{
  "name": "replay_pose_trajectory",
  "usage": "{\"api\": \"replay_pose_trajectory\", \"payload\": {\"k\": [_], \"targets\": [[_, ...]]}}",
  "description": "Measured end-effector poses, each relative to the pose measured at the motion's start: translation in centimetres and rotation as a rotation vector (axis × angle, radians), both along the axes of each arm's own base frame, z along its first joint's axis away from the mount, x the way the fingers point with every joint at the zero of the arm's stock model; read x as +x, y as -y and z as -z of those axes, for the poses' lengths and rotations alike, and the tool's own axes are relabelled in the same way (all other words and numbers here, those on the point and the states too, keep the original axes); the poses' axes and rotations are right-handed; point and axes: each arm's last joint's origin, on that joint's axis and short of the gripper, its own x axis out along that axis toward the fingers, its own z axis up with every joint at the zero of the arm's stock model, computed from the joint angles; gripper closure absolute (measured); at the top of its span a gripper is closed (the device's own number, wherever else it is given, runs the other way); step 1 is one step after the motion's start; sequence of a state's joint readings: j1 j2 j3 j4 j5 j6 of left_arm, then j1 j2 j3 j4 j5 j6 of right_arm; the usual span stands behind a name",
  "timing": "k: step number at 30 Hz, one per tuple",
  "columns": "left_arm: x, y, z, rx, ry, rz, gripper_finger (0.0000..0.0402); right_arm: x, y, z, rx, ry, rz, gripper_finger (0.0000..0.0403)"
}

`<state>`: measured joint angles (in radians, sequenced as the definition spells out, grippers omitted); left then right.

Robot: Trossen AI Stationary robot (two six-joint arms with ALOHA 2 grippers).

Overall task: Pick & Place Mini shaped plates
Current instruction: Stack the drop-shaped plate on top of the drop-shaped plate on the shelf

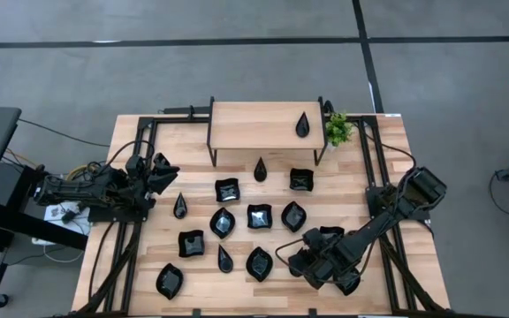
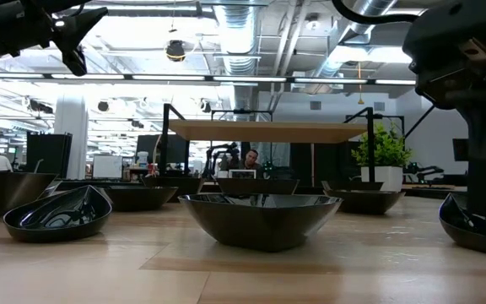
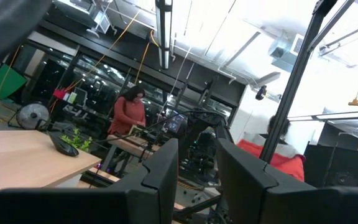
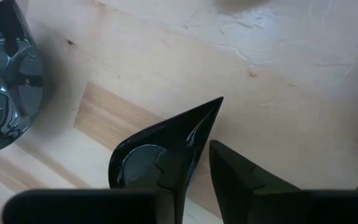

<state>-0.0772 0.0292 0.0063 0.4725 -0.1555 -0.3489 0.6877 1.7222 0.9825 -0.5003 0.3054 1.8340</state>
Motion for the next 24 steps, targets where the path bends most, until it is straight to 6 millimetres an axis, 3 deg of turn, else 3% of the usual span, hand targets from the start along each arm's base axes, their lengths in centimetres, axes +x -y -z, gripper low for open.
{"api": "replay_pose_trajectory", "payload": {"k": [15, 24], "targets": [[0.00, 0.00, 0.00, 0.000, 0.000, 0.000, 0.0290, 0.01, 0.01, -0.01, -0.006, 0.006, 0.003, 0.0398], [0.00, 0.00, 0.00, 0.000, 0.000, -0.001, 0.0290, 0.03, 0.01, -0.02, -0.006, 0.006, 0.003, 0.0401]]}}
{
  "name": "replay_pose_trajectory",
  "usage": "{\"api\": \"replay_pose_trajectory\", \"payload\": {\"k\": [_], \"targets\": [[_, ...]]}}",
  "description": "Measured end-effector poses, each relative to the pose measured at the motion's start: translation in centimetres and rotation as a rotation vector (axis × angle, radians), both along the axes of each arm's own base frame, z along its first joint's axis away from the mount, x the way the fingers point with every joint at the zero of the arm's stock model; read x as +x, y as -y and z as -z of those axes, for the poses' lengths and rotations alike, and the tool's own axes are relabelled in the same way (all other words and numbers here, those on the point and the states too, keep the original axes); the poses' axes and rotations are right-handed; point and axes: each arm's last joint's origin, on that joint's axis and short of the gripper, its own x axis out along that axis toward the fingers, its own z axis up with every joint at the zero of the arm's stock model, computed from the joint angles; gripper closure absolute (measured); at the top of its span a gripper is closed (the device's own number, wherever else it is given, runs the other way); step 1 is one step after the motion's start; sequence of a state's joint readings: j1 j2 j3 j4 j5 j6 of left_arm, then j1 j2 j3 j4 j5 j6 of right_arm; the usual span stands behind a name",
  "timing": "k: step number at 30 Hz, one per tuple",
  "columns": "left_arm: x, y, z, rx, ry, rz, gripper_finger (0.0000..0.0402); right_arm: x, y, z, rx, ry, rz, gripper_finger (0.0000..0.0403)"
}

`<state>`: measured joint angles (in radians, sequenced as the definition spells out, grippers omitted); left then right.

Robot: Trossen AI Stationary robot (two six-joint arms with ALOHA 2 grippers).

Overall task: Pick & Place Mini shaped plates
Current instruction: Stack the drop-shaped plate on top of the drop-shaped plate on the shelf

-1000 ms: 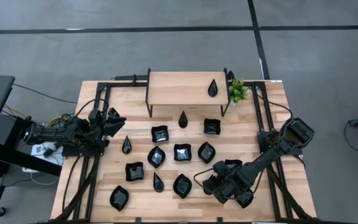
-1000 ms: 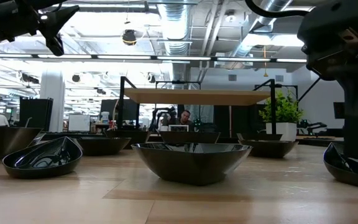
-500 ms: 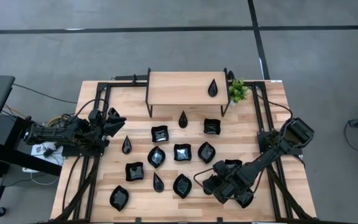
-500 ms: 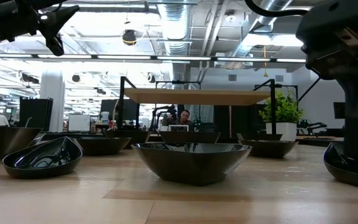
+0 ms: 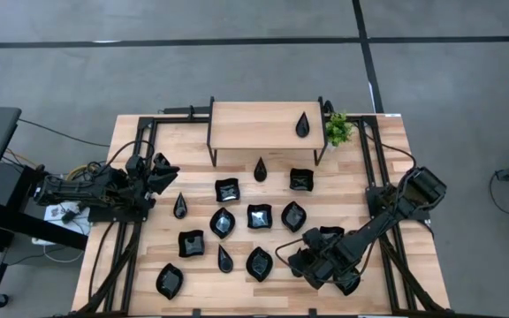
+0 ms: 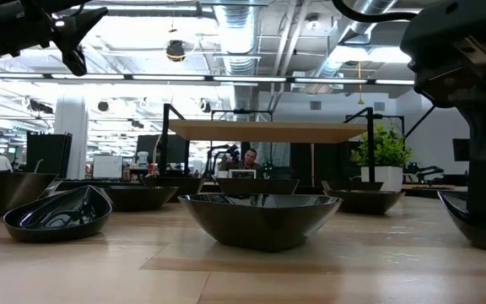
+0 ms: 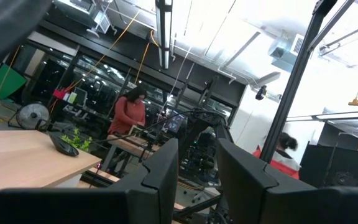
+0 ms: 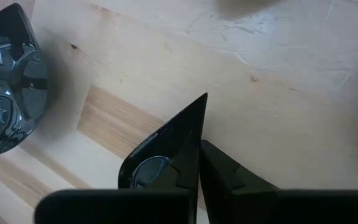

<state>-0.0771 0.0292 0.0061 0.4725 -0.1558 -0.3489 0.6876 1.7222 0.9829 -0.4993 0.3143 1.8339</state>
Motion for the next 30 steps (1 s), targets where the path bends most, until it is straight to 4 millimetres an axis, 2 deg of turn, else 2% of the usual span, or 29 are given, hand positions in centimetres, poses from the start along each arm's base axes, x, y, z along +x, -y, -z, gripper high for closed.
{"api": "replay_pose_trajectory", "payload": {"k": [7, 14, 22, 30], "targets": [[0.0, 0.0, 0.0, 0.000, 0.000, 0.000, 0.0290, 0.3, -0.2, -1.3, 0.022, 0.040, -0.015, 0.0401], [0.0, 0.0, 0.0, 0.000, 0.000, 0.000, 0.0290, -0.5, 0.8, -5.8, 0.024, 0.204, -0.028, 0.0402], [0.0, 0.0, 0.0, 0.000, 0.000, 0.000, 0.0290, -1.9, 4.2, -12.3, -0.020, 0.449, -0.054, 0.0402], [0.0, 0.0, 0.0, 0.000, 0.000, 0.000, 0.0290, -2.7, 8.4, -16.5, -0.104, 0.623, -0.088, 0.0402]]}}
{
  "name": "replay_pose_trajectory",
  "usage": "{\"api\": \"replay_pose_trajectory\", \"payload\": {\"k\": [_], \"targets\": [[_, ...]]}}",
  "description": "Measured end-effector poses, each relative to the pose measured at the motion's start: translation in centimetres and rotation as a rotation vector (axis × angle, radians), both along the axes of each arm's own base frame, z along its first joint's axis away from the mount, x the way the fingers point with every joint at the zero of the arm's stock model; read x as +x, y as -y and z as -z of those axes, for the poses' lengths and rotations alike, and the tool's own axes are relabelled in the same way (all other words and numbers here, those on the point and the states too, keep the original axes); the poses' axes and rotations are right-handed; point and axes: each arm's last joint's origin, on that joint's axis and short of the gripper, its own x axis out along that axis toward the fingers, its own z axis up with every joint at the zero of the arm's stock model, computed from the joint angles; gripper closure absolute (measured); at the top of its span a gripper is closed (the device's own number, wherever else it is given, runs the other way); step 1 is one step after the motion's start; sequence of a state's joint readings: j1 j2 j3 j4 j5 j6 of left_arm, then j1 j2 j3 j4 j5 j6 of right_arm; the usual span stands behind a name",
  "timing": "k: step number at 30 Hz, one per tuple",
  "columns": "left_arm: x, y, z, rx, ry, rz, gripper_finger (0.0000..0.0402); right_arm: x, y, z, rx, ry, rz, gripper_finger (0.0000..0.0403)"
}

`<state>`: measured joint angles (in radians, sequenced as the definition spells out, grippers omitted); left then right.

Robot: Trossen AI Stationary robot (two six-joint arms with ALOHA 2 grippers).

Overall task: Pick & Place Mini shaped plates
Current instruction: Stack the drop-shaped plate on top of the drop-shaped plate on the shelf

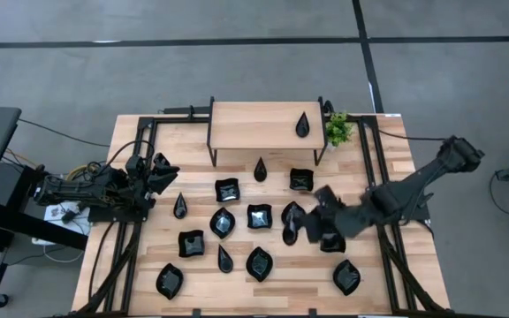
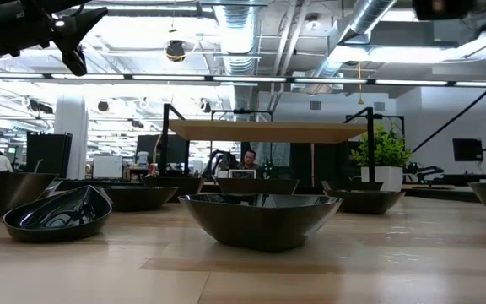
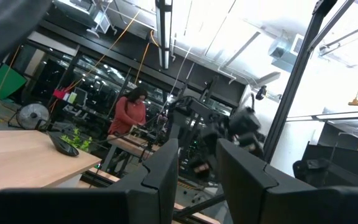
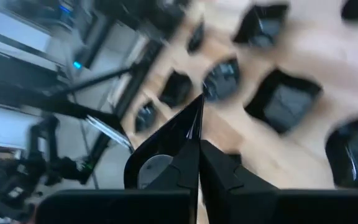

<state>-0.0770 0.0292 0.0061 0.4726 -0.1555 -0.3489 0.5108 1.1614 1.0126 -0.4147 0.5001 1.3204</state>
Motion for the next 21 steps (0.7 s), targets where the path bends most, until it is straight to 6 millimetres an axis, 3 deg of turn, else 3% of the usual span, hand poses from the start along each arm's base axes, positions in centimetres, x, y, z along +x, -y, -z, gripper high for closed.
{"api": "replay_pose_trajectory", "payload": {"k": [8, 21], "targets": [[0.0, 0.0, 0.0, 0.000, 0.000, 0.000, 0.0290, -0.1, 3.8, -2.3, -0.138, 0.112, 0.045, 0.0403], [0.0, 0.0, 0.0, 0.000, 0.000, 0.000, 0.0290, 0.1, 10.1, -3.6, -0.289, 0.137, 0.094, 0.0403]]}}
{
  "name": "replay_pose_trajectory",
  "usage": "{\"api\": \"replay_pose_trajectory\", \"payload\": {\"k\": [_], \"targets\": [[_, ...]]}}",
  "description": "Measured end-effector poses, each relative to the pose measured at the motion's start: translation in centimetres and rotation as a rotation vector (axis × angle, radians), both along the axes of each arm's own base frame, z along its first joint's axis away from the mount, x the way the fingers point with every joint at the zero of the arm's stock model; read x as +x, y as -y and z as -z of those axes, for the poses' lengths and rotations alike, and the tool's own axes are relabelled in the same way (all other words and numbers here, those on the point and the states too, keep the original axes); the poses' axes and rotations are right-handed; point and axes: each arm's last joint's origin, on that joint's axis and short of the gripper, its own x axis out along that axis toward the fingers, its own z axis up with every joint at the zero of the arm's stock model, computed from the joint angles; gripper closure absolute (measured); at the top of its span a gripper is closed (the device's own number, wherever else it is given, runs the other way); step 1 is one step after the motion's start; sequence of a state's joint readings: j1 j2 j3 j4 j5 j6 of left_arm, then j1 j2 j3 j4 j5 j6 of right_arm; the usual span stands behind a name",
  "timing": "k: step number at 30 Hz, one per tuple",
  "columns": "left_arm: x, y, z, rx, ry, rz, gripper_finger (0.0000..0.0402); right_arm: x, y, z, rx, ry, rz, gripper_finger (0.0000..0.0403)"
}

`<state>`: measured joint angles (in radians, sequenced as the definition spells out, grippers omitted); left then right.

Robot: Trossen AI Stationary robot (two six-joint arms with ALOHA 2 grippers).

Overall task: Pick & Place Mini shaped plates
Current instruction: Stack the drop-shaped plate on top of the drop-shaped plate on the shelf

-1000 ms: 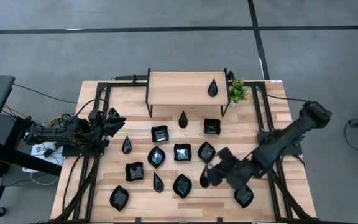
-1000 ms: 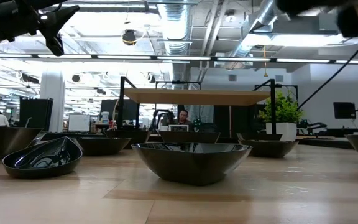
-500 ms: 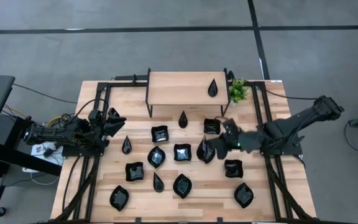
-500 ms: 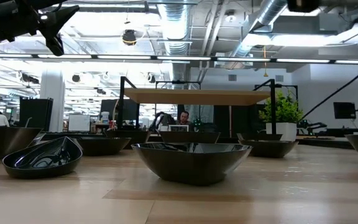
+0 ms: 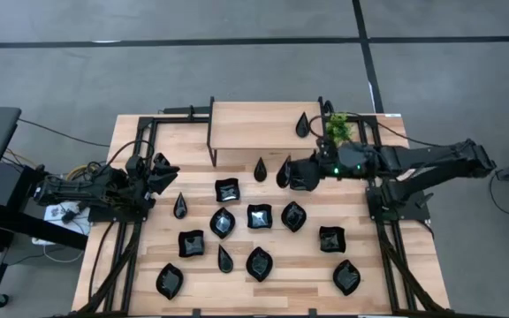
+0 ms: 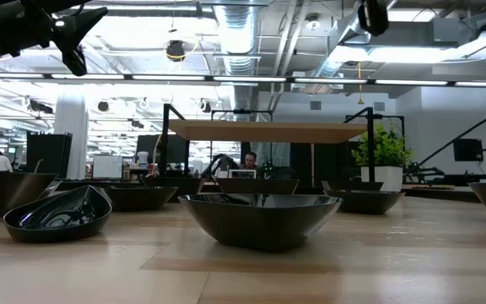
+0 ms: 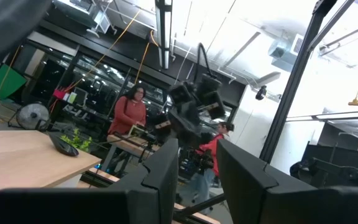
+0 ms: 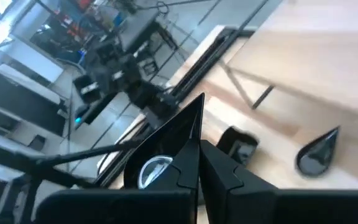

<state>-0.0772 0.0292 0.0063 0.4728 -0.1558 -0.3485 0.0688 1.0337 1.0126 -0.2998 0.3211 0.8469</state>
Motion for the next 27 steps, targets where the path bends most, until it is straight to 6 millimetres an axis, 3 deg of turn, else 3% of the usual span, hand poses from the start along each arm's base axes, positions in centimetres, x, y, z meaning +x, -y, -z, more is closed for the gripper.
{"api": "replay_pose_trajectory", "payload": {"k": [8, 16, 22, 27], "targets": [[0.0, 0.0, 0.0, 0.000, 0.000, 0.000, 0.0290, -0.6, 5.4, -0.1, -0.042, -0.026, 0.033, 0.0403], [0.0, 0.0, 0.0, 0.000, 0.000, 0.000, 0.0290, -2.9, 11.2, 0.2, -0.055, -0.066, 0.098, 0.0403], [0.0, 0.0, 0.0, 0.000, 0.000, -0.001, 0.0290, -4.4, 14.2, 1.1, -0.014, -0.110, 0.123, 0.0403], [0.0, 0.0, 0.0, 0.000, 0.000, 0.000, 0.0290, -4.3, 16.2, 1.3, 0.034, -0.146, 0.107, 0.0403]]}}
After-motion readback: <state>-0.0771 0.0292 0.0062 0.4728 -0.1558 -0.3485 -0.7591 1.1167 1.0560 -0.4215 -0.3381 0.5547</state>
